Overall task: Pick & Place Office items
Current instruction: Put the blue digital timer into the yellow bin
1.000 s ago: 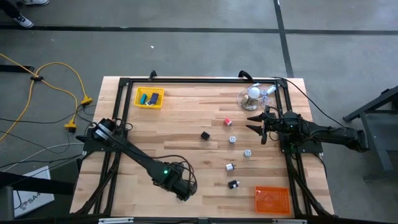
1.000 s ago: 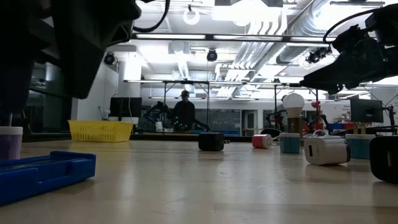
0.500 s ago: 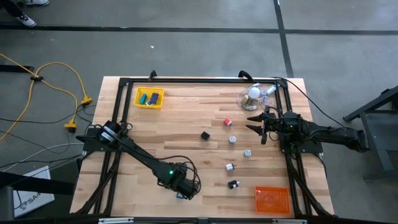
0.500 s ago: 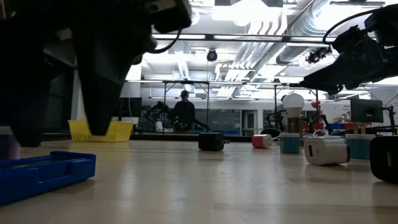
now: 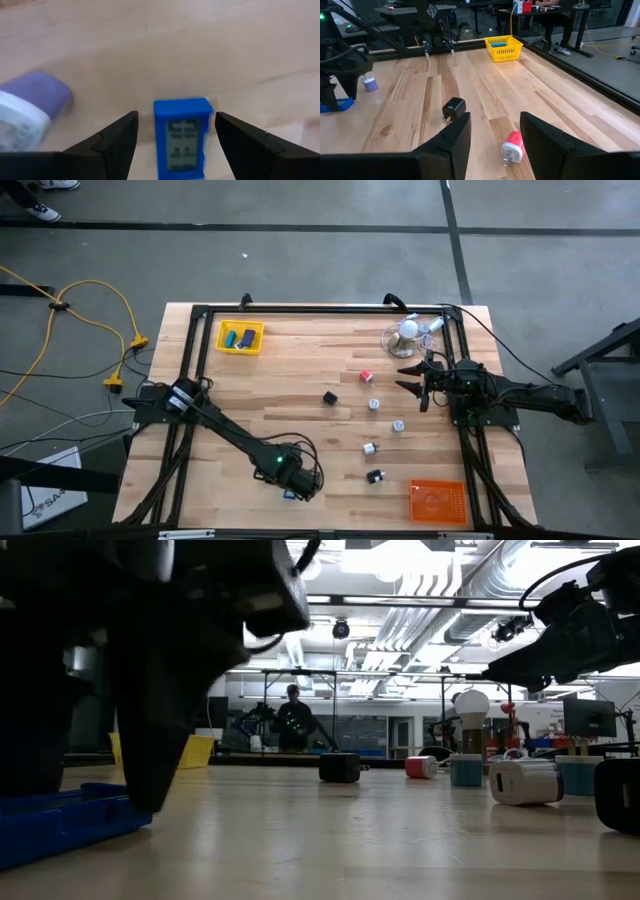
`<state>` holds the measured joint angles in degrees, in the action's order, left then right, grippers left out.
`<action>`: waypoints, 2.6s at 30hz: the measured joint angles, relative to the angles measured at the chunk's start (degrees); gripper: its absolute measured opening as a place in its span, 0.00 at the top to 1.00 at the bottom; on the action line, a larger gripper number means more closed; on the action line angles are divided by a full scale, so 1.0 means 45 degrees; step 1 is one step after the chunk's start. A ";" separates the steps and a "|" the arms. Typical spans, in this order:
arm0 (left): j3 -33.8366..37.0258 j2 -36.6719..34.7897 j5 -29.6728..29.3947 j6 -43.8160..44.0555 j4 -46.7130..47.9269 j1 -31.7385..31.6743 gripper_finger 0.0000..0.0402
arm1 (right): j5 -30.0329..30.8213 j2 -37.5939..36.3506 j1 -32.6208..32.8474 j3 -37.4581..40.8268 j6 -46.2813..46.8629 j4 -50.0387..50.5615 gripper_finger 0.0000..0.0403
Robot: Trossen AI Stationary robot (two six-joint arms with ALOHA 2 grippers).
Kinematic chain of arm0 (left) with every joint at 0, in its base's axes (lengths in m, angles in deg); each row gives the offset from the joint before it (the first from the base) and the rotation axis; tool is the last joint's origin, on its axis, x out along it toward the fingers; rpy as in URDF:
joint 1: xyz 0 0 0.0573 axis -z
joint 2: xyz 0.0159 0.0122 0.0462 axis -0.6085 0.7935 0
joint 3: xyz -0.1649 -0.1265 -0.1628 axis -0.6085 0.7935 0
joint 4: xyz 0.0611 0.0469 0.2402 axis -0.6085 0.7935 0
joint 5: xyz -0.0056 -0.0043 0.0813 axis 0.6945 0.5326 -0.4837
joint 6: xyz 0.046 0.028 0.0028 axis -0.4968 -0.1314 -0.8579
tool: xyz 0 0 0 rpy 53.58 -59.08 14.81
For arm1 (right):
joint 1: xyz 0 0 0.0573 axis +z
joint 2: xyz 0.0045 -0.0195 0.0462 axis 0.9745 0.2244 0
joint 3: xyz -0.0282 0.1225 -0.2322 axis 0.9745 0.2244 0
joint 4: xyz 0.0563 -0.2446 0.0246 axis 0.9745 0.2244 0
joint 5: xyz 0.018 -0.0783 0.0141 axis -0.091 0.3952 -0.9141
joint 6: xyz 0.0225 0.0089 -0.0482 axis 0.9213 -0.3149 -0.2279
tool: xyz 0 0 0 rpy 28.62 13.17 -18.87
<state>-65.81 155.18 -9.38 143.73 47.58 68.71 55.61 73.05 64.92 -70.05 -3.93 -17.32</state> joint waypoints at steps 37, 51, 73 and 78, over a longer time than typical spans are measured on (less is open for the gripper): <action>0.0005 0.0117 0.0268 -0.0509 0.0138 -0.0301 0.49 | 0.0003 0.0000 0.0003 0.0002 -0.0005 -0.0049 0.61; 0.0005 0.0117 0.0268 -0.0513 0.0245 -0.0301 0.59 | 0.0002 0.0000 0.0001 -0.0001 -0.0005 -0.0053 0.61; 0.0005 0.0106 0.0428 -0.0534 0.0278 -0.0311 0.59 | 0.0002 0.0000 0.0003 0.0003 -0.0005 -0.0058 0.61; 0.0015 -0.0001 0.0417 -0.0549 0.0354 -0.0308 0.59 | 0.0002 -0.0003 0.0003 0.0003 0.0000 -0.0058 0.61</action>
<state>-65.74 155.18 -7.51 141.26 49.17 67.32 55.62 73.04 64.93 -70.03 -3.93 -17.58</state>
